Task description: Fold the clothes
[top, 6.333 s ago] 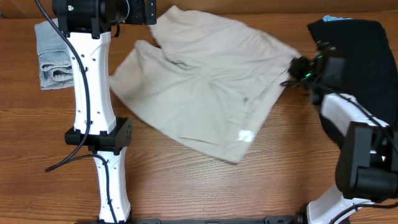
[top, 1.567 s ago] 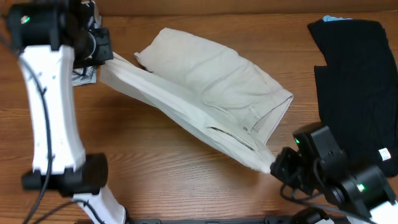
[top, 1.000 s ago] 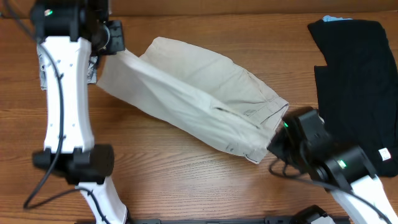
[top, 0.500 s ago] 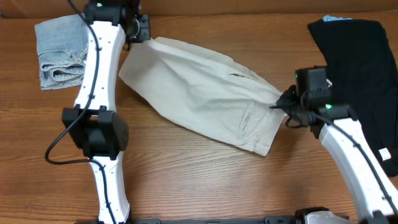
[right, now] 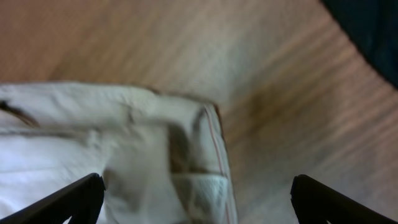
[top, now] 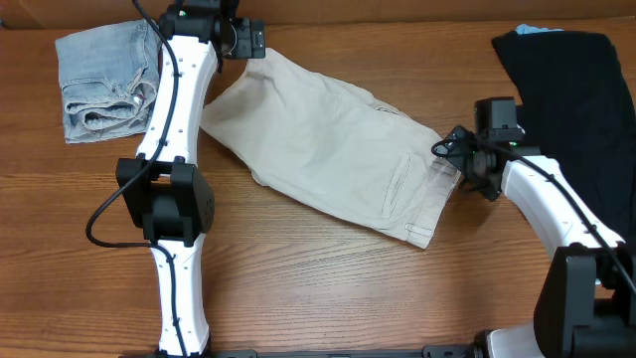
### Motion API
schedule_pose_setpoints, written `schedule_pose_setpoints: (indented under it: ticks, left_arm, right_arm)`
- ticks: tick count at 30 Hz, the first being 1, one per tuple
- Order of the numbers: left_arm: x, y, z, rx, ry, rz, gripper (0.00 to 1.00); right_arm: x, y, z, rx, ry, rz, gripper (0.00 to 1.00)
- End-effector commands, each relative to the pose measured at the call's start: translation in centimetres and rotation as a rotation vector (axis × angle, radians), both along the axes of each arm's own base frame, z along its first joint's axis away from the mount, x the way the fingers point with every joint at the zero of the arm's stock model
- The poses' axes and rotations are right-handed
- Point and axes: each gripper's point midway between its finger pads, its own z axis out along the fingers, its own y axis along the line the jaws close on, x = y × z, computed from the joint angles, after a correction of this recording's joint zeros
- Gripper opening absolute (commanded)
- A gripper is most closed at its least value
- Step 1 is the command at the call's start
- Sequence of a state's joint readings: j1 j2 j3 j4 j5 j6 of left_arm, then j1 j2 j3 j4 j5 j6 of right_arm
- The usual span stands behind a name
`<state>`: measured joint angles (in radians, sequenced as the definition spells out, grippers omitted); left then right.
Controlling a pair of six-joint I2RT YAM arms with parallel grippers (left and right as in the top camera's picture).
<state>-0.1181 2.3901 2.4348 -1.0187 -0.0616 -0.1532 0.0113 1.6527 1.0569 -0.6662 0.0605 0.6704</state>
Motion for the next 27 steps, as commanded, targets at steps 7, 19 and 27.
schedule_pose_setpoints:
  ticks: [7, 19, 27]
  left_arm:
    - [-3.6, 1.9, 5.4, -0.011, 0.043, -0.005, 1.00]
    - [-4.9, 2.2, 4.6, 0.007, 0.103, -0.023, 1.00]
    - [-5.1, 2.1, 4.5, 0.008, 0.114, -0.024, 1.00]
  right_arm:
    - [-4.5, 4.8, -0.7, 0.220, 0.121, 0.256, 0.98]
    - [-6.7, 7.3, -5.8, 0.321, 0.077, 0.257, 0.70]
    - [-6.2, 6.9, -6.8, 0.320, 0.019, 0.213, 0.18]
